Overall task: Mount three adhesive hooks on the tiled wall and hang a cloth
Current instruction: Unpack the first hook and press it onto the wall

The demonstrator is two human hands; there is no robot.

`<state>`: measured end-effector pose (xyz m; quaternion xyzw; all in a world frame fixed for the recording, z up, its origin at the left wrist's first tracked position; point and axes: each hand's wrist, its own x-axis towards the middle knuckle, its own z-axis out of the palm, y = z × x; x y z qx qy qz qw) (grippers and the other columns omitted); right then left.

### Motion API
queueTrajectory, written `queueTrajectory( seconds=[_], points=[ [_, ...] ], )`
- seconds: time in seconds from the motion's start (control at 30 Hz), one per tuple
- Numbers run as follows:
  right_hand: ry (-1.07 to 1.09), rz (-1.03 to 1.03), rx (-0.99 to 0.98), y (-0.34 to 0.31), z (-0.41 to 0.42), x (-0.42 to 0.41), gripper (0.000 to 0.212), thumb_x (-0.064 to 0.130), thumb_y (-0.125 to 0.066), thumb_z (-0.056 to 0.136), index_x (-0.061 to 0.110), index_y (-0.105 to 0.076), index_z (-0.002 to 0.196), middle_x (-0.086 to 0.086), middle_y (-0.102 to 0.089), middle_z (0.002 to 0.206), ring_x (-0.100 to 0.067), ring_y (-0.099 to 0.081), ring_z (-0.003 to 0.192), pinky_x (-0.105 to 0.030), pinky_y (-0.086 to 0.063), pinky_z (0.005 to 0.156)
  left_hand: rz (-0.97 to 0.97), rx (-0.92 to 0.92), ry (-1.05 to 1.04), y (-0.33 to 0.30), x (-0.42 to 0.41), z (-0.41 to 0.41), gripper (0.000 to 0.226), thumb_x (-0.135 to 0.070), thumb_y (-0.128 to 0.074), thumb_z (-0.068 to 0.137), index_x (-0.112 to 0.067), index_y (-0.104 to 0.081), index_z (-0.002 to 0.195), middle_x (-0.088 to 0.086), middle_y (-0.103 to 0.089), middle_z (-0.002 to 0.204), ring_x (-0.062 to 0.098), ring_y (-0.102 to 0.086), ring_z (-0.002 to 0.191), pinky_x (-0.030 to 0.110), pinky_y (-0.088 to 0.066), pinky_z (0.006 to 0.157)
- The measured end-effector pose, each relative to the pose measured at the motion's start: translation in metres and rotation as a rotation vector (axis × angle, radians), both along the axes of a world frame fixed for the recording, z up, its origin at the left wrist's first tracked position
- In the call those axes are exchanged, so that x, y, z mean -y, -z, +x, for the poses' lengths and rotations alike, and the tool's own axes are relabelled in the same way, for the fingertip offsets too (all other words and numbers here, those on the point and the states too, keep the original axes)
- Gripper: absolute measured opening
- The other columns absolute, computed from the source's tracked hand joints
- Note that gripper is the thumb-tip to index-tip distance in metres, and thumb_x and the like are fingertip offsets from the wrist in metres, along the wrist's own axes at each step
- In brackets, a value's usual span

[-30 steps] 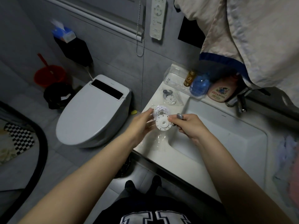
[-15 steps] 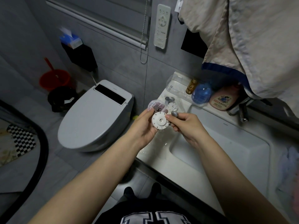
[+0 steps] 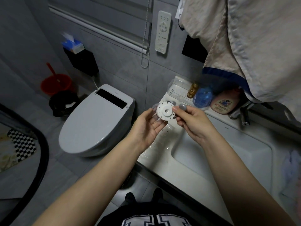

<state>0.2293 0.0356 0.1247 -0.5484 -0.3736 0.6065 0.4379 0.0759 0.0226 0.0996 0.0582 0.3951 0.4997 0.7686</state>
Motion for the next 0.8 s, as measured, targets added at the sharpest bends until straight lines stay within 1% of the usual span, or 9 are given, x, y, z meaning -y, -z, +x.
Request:
queueTrajectory(
  seconds=[0.1, 0.17, 0.23, 0.33, 0.43, 0.57, 0.7, 0.73, 0.8],
  points=[
    [0.005, 0.022, 0.036, 0.002, -0.004, -0.002, 0.017, 0.011, -0.069, 0.089, 0.014, -0.067, 0.072, 0.000, -0.050, 0.062, -0.006, -0.046, 0.056, -0.015, -0.040, 0.051, 0.000, 0.017, 0.027, -0.003, 0.002, -0.002, 0.031, -0.026, -0.048, 0.100, -0.010, -0.062, 0.122, 0.016, -0.068, 0.117, 0.030, -0.066, 0.103, 0.039, -0.051, 0.099],
    [0.005, 0.016, 0.046, 0.005, -0.005, -0.002, 0.011, 0.012, -0.070, 0.089, 0.011, -0.069, 0.077, -0.001, -0.051, 0.062, -0.007, -0.046, 0.056, -0.015, -0.041, 0.051, -0.001, 0.019, 0.056, -0.004, 0.003, -0.003, 0.037, -0.029, -0.049, 0.100, -0.007, -0.061, 0.127, 0.019, -0.067, 0.123, 0.031, -0.066, 0.107, 0.040, -0.048, 0.103],
    [0.006, 0.002, 0.055, 0.008, -0.006, 0.000, 0.008, 0.013, -0.071, 0.088, 0.009, -0.070, 0.081, -0.001, -0.052, 0.062, -0.007, -0.046, 0.056, -0.015, -0.041, 0.051, 0.009, 0.011, 0.078, -0.006, 0.004, -0.004, 0.035, -0.028, -0.052, 0.099, -0.006, -0.062, 0.125, 0.018, -0.068, 0.120, 0.029, -0.066, 0.106, 0.039, -0.049, 0.102],
    [0.028, 0.024, 0.108, 0.008, -0.007, 0.003, 0.009, 0.015, -0.073, 0.087, 0.007, -0.071, 0.084, 0.000, -0.056, 0.060, -0.008, -0.047, 0.055, -0.016, -0.043, 0.051, 0.076, -0.075, 0.103, -0.006, 0.006, -0.005, 0.024, -0.015, -0.058, 0.097, -0.004, -0.065, 0.117, 0.016, -0.070, 0.110, 0.027, -0.067, 0.104, 0.038, -0.052, 0.099],
    [0.073, 0.081, 0.182, 0.006, -0.009, 0.005, 0.011, 0.016, -0.076, 0.084, 0.007, -0.070, 0.086, 0.004, -0.065, 0.063, -0.005, -0.053, 0.053, -0.016, -0.045, 0.051, 0.138, -0.114, 0.117, -0.006, 0.009, -0.005, 0.021, -0.007, -0.057, 0.097, -0.002, -0.067, 0.114, 0.015, -0.072, 0.104, 0.023, -0.070, 0.097, 0.034, -0.056, 0.094],
    [0.096, 0.084, 0.221, 0.005, -0.007, 0.005, 0.016, 0.013, -0.081, 0.079, 0.008, -0.071, 0.091, -0.002, -0.071, 0.077, -0.007, -0.061, 0.058, -0.018, -0.052, 0.062, 0.128, -0.073, 0.059, -0.006, 0.010, -0.006, 0.017, -0.005, -0.055, 0.098, 0.001, -0.068, 0.108, 0.018, -0.074, 0.101, 0.026, -0.072, 0.095, 0.033, -0.059, 0.088],
    [0.083, 0.054, 0.045, 0.001, -0.004, 0.005, 0.019, -0.001, -0.071, 0.084, 0.004, -0.071, 0.103, -0.008, -0.072, 0.088, -0.011, -0.070, 0.075, -0.023, -0.057, 0.080, 0.078, -0.038, 0.020, -0.006, 0.009, -0.009, 0.018, -0.006, -0.057, 0.096, 0.003, -0.065, 0.109, 0.023, -0.072, 0.108, 0.033, -0.070, 0.106, 0.038, -0.057, 0.090],
    [0.099, 0.045, -0.017, -0.001, -0.004, 0.006, 0.018, -0.003, -0.068, 0.086, 0.003, -0.071, 0.103, -0.010, -0.072, 0.089, -0.013, -0.071, 0.077, -0.023, -0.058, 0.082, 0.059, -0.013, 0.018, -0.006, 0.008, -0.010, 0.019, -0.008, -0.058, 0.096, 0.004, -0.065, 0.110, 0.023, -0.071, 0.110, 0.034, -0.069, 0.107, 0.039, -0.057, 0.090],
    [0.118, 0.042, -0.092, -0.005, -0.003, 0.008, 0.013, -0.005, -0.063, 0.089, -0.001, -0.069, 0.100, -0.015, -0.070, 0.092, -0.014, -0.072, 0.076, -0.021, -0.058, 0.079, 0.014, 0.067, 0.018, -0.007, 0.006, -0.013, 0.030, -0.013, -0.055, 0.097, 0.005, -0.060, 0.121, 0.024, -0.068, 0.119, 0.037, -0.066, 0.112, 0.042, -0.056, 0.093]
  ],
)
